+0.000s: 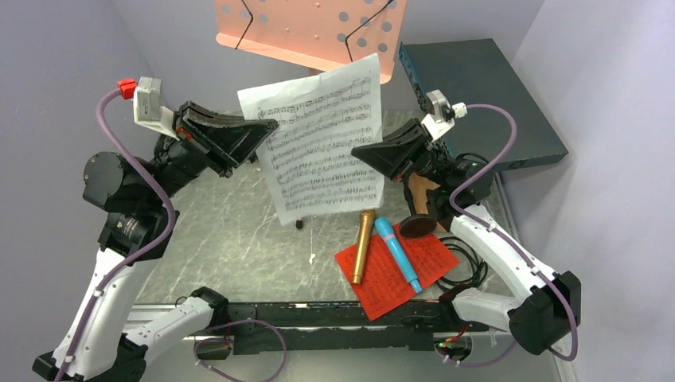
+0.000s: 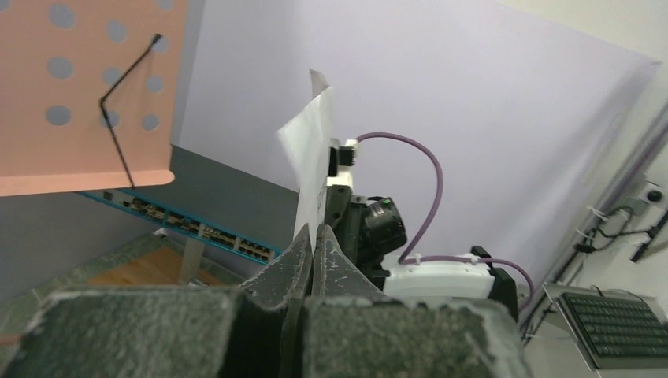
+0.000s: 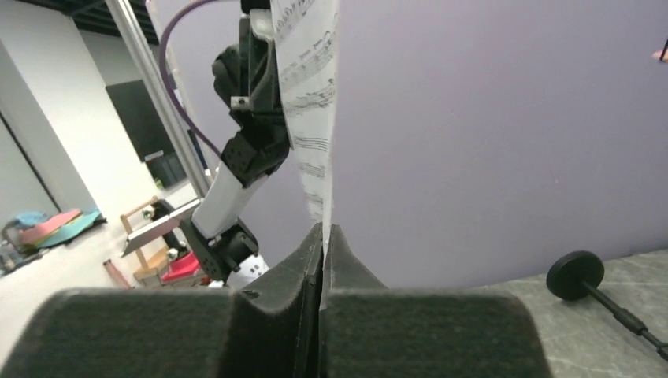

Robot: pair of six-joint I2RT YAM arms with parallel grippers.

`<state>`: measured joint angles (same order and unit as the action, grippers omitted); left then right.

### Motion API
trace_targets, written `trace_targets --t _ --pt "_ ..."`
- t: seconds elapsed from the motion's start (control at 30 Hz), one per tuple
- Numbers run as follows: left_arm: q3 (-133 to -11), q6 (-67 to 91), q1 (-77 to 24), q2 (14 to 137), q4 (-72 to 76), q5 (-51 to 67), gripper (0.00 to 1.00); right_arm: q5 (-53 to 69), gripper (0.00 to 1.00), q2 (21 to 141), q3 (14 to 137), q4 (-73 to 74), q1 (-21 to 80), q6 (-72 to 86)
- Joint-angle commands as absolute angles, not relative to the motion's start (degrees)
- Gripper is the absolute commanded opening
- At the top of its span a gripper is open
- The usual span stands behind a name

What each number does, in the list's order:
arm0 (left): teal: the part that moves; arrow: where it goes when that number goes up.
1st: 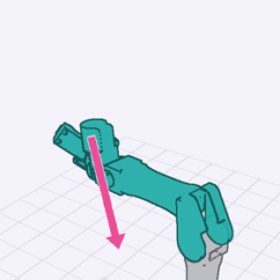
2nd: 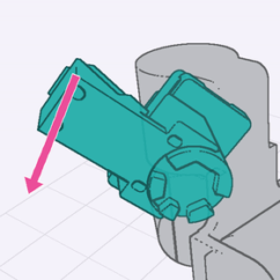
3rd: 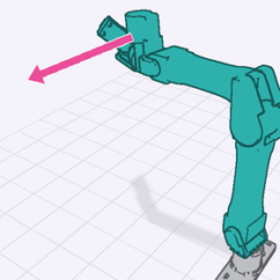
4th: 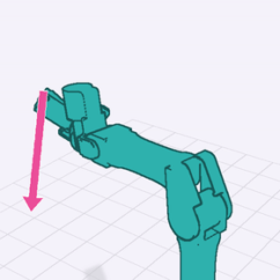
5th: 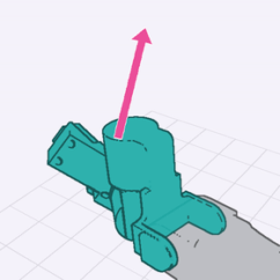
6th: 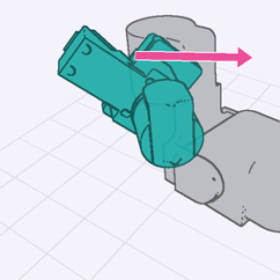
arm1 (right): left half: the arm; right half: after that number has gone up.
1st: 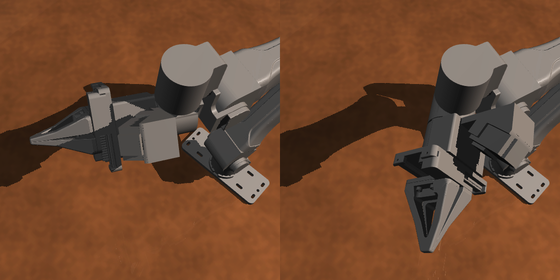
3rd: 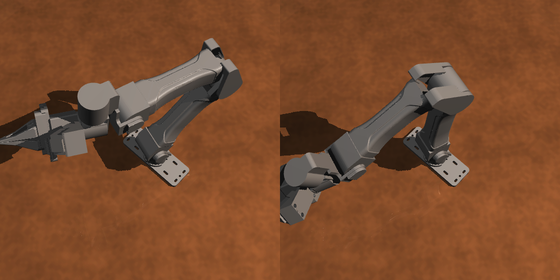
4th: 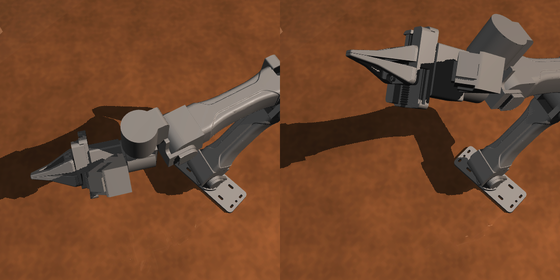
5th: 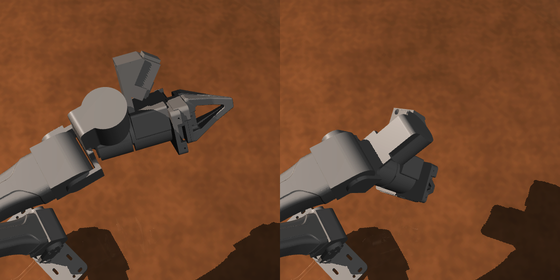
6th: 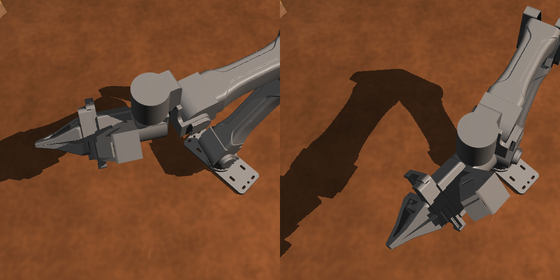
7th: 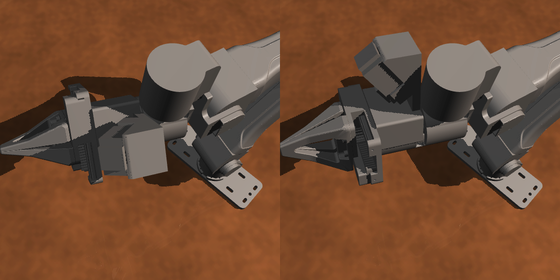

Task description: Set up the instrument practice props

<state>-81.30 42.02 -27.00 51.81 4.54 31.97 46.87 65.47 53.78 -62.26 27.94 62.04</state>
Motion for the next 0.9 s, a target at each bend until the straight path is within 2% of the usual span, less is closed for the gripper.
trace_targets --t 0.0,0.07,0.1,0.17,0.2,0.23,0.43,0.53,0.63,0.73,0.87 --pt "-85.8 36.8 -27.2 53.4 -4.0 20.8 0.04 41.0 0.0 64.7 60.4 -58.3 28.0 59.3" --pt "-91.3 34.2 -27.2 55.1 -16.8 9.1 0.26 37.9 0.0 64.9 64.3 -50.7 28.0 55.8" --pt "-93.9 33.5 -27.2 56.1 -23.9 2.8 0.42 35.8 0.0 64.9 66.4 -46.0 28.0 53.6" --pt "-96.6 31.2 -27.2 57.9 -27.7 -4.8 0.76 31.3 0.0 65.5 70.3 -39.1 28.0 50.3" --pt "-97.2 29.8 -27.2 58.6 -28.2 -7.1 0.9 29.7 0.0 66.1 72.3 -36.6 28.0 48.9" --pt "-98.1 28.6 -27.2 59.3 -29.0 -9.3 0.98 28.2 0.0 67.1 74.2 -34.7 28.0 47.8" --pt "-99.5 20.3 -27.1 61.7 -26.2 -17.1 0.99 26.2 0.0 76.4 89.0 -27.2 28.2 41.3" --pt "-106.2 16.8 -26.1 67.0 -29.9 -17.9 1.0 26.0 0.0 81.8 98.1 -22.2 28.4 36.7" --pt "-113.2 16.9 -20.8 72.5 -33.1 -11.1 0.99 25.5 0.0 87.4 106.8 -18.1 28.8 31.8" --pt "-116.9 22.2 -10.5 76.6 -33.1 -1.9 0.99 23.6 0.0 94.4 118.3 -12.7 28.8 27.9" --pt "-121.0 29.9 -1.6 82.2 -32.2 11.3 0.99 21.0 0.0 100.0 128.7 -7.9 28.8 24.9"
